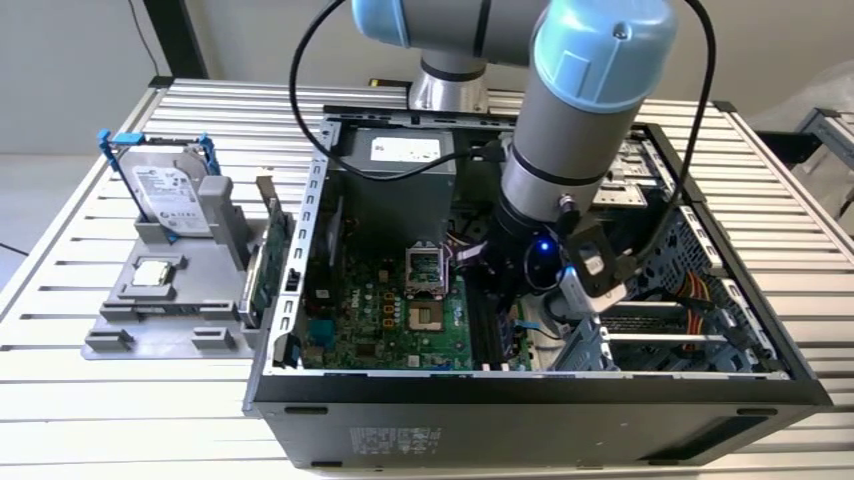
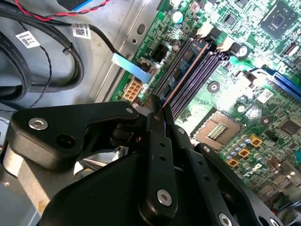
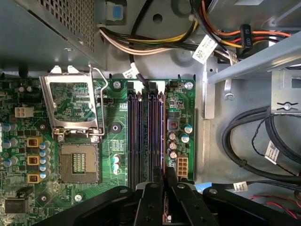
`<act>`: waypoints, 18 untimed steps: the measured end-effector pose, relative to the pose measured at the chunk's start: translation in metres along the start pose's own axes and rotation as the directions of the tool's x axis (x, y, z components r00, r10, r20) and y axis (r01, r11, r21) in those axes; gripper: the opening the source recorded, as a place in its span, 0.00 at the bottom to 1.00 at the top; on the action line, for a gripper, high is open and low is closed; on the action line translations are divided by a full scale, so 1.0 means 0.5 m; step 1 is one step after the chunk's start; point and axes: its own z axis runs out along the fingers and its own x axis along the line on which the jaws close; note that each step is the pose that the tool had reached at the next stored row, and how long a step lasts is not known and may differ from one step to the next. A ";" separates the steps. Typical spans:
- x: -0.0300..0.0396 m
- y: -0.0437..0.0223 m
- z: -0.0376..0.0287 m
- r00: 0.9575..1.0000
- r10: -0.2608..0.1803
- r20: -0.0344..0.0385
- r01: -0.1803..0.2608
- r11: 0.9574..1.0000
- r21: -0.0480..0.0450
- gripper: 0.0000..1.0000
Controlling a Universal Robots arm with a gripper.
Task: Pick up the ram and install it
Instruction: 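Insert the ram into the slot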
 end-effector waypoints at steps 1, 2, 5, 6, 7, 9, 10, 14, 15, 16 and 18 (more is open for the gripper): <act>0.001 0.000 0.001 1.000 0.000 0.000 0.000 1.000 0.000 0.00; 0.001 0.000 0.002 1.000 0.000 0.000 0.000 1.000 0.000 0.00; 0.004 0.001 0.004 1.000 0.000 0.000 0.000 1.000 0.000 0.00; 0.004 0.001 0.004 1.000 0.000 0.000 0.000 1.000 0.000 0.00; 0.005 0.001 0.004 1.000 0.000 0.000 0.000 1.000 0.000 0.00; 0.005 0.001 0.004 1.000 0.000 0.000 0.000 1.000 0.000 0.00; 0.005 0.001 0.004 1.000 0.000 0.000 0.000 1.000 0.000 0.00; 0.005 0.001 0.004 1.000 0.000 0.000 0.000 1.000 0.000 0.00; 0.005 0.001 0.004 1.000 0.000 0.000 0.000 1.000 0.000 0.00; 0.005 0.001 0.004 1.000 0.000 0.000 0.000 1.000 0.000 0.00; 0.005 0.001 0.004 1.000 0.000 0.000 0.000 1.000 0.000 0.00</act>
